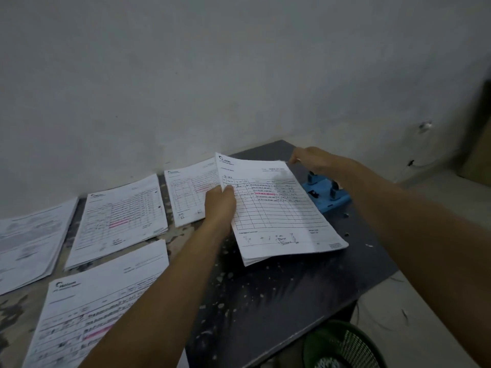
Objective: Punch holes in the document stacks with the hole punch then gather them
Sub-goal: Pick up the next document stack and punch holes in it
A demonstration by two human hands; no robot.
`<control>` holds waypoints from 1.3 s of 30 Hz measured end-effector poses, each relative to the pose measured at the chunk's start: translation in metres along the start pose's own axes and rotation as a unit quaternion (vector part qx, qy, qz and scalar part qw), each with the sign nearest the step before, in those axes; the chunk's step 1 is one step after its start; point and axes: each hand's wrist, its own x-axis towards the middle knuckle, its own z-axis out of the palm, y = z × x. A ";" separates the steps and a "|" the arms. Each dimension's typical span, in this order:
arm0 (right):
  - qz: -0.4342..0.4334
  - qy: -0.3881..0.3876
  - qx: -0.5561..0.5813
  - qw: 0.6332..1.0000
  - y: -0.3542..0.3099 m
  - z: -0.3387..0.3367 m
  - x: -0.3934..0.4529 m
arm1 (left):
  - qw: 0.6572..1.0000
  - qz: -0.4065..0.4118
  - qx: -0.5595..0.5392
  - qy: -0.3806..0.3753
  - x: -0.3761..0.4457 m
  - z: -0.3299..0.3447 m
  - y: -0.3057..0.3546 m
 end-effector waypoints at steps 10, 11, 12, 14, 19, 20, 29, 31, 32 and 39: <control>-0.019 0.003 0.060 0.998 0.009 -0.002 0.004 | 0.999 -0.035 0.012 0.031 0.007 0.030 -0.005; -0.021 0.005 0.054 0.998 0.009 -0.001 0.004 | 0.999 -0.035 0.014 0.032 0.006 0.033 -0.005; -0.024 0.004 0.046 0.999 0.008 -0.001 0.003 | 0.999 -0.038 0.015 0.031 0.006 0.035 -0.005; -0.026 0.000 0.042 0.999 0.008 0.000 0.002 | 0.998 -0.046 0.012 0.029 0.004 0.040 -0.005; -0.020 -0.001 0.056 0.998 0.010 -0.002 0.004 | 0.998 -0.047 0.012 0.039 -0.003 0.048 -0.013; -0.019 -0.003 0.056 0.998 0.010 -0.002 0.004 | 0.998 -0.048 0.010 0.041 -0.004 0.049 -0.015; -0.026 -0.008 0.046 0.999 0.014 -0.001 0.009 | 0.997 -0.030 0.042 0.056 -0.009 0.062 -0.030; -0.024 -0.009 0.046 0.999 0.015 -0.001 0.010 | 0.996 -0.026 0.053 0.061 -0.008 0.064 -0.031; -0.024 -0.012 0.047 0.999 0.015 -0.001 0.010 | 0.996 -0.025 0.057 0.064 -0.008 0.065 -0.030; -0.021 -0.020 0.053 0.998 0.017 0.000 0.013 | 0.987 -0.021 0.138 0.073 -0.009 0.069 -0.029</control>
